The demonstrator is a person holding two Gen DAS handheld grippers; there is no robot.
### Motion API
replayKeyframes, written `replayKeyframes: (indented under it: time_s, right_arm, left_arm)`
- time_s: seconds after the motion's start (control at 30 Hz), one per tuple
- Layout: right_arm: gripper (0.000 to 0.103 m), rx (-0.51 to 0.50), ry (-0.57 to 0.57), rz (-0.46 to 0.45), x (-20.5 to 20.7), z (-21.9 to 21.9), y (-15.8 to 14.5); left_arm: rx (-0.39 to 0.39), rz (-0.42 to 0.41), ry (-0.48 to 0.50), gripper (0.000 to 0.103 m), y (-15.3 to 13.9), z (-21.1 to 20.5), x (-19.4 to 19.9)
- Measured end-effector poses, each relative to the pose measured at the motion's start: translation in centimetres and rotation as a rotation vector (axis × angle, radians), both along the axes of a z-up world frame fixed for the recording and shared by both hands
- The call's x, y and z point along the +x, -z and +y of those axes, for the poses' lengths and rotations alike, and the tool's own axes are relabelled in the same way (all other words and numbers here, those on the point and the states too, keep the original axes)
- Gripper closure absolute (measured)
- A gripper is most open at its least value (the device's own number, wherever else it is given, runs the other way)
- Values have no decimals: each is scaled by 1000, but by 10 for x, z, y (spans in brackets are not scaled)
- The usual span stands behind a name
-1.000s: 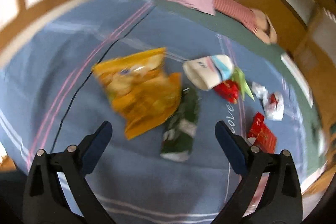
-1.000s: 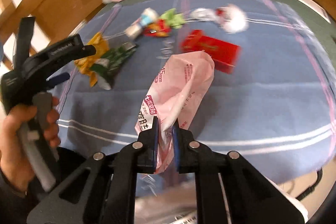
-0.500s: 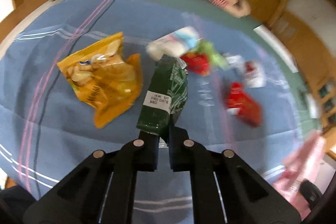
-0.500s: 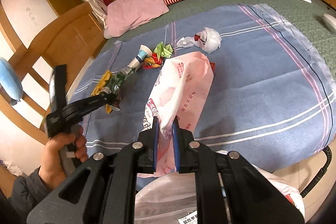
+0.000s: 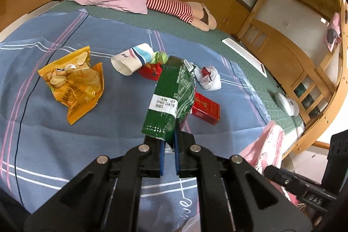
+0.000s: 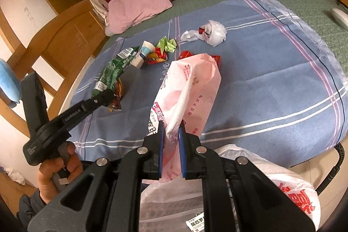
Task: Collect trash
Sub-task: 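Drop the pink bag and green packet into the trash bag with both grippers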
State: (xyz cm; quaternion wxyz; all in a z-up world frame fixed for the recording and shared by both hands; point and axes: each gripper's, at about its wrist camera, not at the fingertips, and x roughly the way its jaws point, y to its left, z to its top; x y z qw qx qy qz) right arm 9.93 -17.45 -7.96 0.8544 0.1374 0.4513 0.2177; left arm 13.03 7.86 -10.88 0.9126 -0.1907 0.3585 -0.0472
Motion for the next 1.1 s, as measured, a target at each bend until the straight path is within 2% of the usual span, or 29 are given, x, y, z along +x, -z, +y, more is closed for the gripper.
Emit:
replayKeyframes:
  time_s: [0.23, 0.33, 0.43, 0.47, 0.57, 0.6, 0.63, 0.7, 0.73, 0.77, 0.83, 0.9, 1.0, 1.1]
  right_arm:
    - [90, -4, -34, -4, -7, 1, -5]
    - [90, 43, -57, 3, -18, -14, -13]
    - [90, 0, -74, -4, -33, -28, -20]
    - [90, -28, -82, -5, -39, -30, -20]
    - [90, -122, -121, 14, -56, -38, -11]
    - [90, -141, -135, 43, -61, -41, -2]
    - [90, -153, -140, 69, -63, -44, 5]
    - [87, -195, -144, 153, -67, -48, 24]
    - [75, -207, -147, 195, -69, -52, 32]
    - [57, -207, -139, 205, -72, -55, 34]
    - [35, -170, -86, 162, -75, -69, 23]
    - [31, -94, -27, 106, -74, -86, 7]
    - [29, 17, 91, 40, -69, -114, -17]
    - [29, 39, 154, 0, -69, -128, -26]
  left_arm:
    - [-29, -51, 29, 95, -5, 0, -7]
    - [-65, -78, 60, 95, -7, 1, -12]
    - [-98, -110, 111, 95, -11, -4, -20]
    - [-120, -117, 127, 95, -12, -5, -24]
    - [-295, -65, 148, 95, -5, -4, -40]
    - [-311, -36, 165, 95, -3, -8, -45]
    - [-276, -9, 203, 95, -5, -18, -52]
    - [-216, -7, 278, 95, -10, -34, -64]
    - [-198, -4, 308, 95, -12, -40, -69]
    - [-176, 0, 341, 95, -13, -45, -74]
    - [-147, 21, 406, 95, -10, -54, -82]
    - [-138, 41, 453, 95, -5, -61, -88]
    - [-93, 85, 587, 95, 2, -79, -98]
    - [-24, 154, 766, 95, 12, -112, -107]
